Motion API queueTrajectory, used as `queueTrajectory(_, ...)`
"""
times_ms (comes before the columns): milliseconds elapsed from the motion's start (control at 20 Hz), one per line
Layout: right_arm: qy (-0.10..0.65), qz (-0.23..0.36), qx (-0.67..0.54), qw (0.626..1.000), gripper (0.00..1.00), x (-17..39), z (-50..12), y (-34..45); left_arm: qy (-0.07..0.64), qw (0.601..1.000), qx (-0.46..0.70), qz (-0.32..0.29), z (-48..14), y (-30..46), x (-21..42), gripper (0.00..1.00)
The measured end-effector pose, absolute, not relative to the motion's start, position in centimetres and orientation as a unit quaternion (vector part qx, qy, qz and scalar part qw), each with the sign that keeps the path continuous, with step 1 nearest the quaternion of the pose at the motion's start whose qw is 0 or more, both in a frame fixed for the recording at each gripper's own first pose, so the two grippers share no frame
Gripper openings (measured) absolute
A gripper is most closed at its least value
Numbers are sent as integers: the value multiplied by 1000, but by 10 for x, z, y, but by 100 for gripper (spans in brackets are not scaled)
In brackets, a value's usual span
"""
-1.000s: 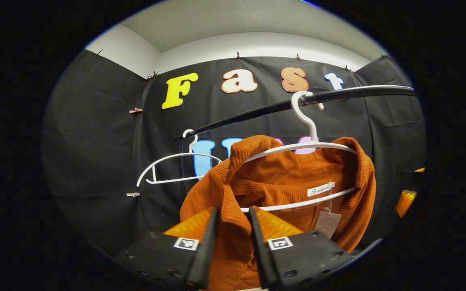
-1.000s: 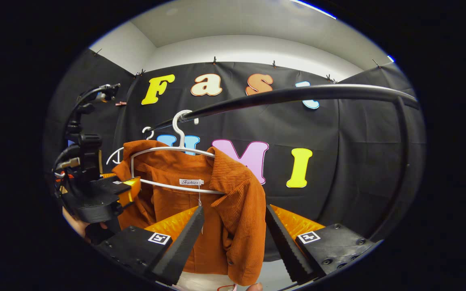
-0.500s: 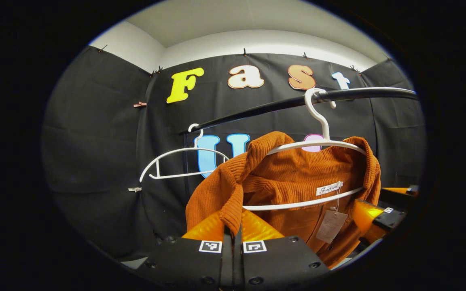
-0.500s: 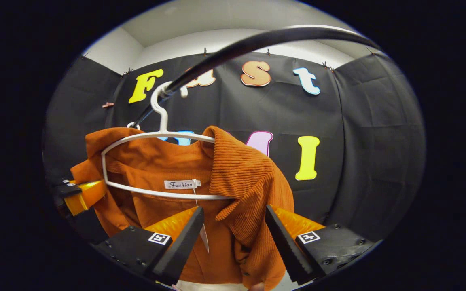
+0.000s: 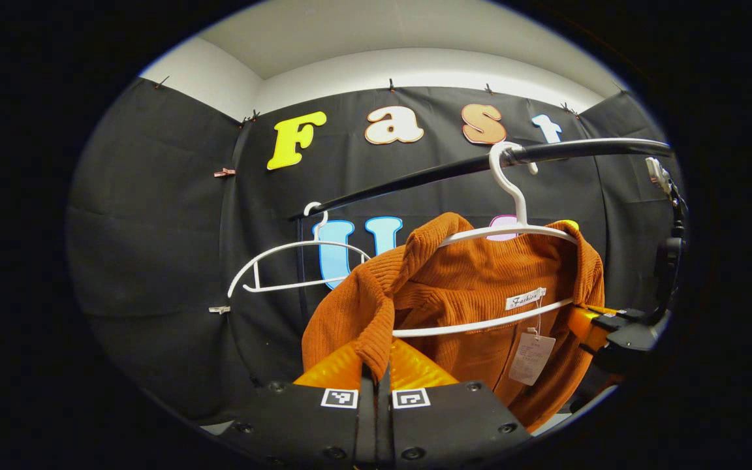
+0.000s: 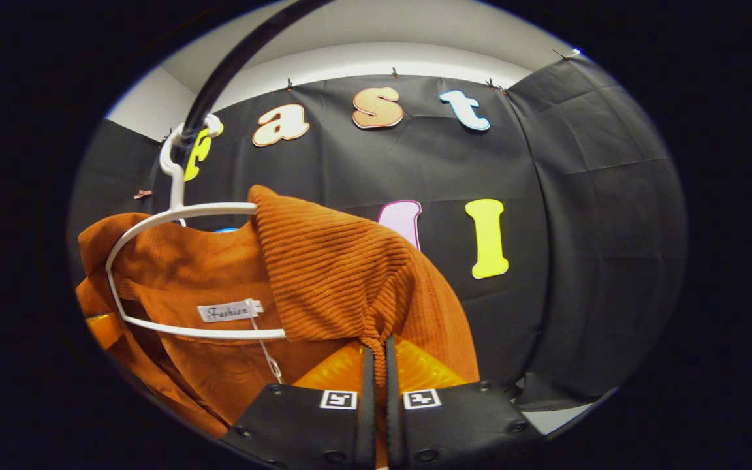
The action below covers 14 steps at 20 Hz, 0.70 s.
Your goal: Grasp the clothes on the hanger with both hands and then place them into the laundry hamper below.
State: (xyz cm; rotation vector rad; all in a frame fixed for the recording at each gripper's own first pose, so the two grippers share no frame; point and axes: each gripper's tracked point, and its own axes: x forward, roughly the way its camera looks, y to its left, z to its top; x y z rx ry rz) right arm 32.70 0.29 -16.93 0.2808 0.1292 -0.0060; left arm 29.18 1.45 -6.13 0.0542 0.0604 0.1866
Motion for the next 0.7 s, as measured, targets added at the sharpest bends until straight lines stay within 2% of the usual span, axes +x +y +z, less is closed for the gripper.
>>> queueTrajectory(100, 84, 31, 175, 981, 10, 331, -177, 11, 28, 995, 31, 93, -59, 16, 292, 4)
queueTrajectory(150, 103, 49, 190, 975, 4, 325, -178, 16, 26, 995, 34, 93, -57, 16, 293, 4)
queueTrajectory(300, 157, 110, 239, 952, 4, 314, -175, 33, 44, 995, 32, 82, -62, 16, 296, 4)
queueTrajectory(700, 296, 223, 306, 877, 4, 288, -173, 29, 142, 989, -18, 48, -64, 26, 288, 5)
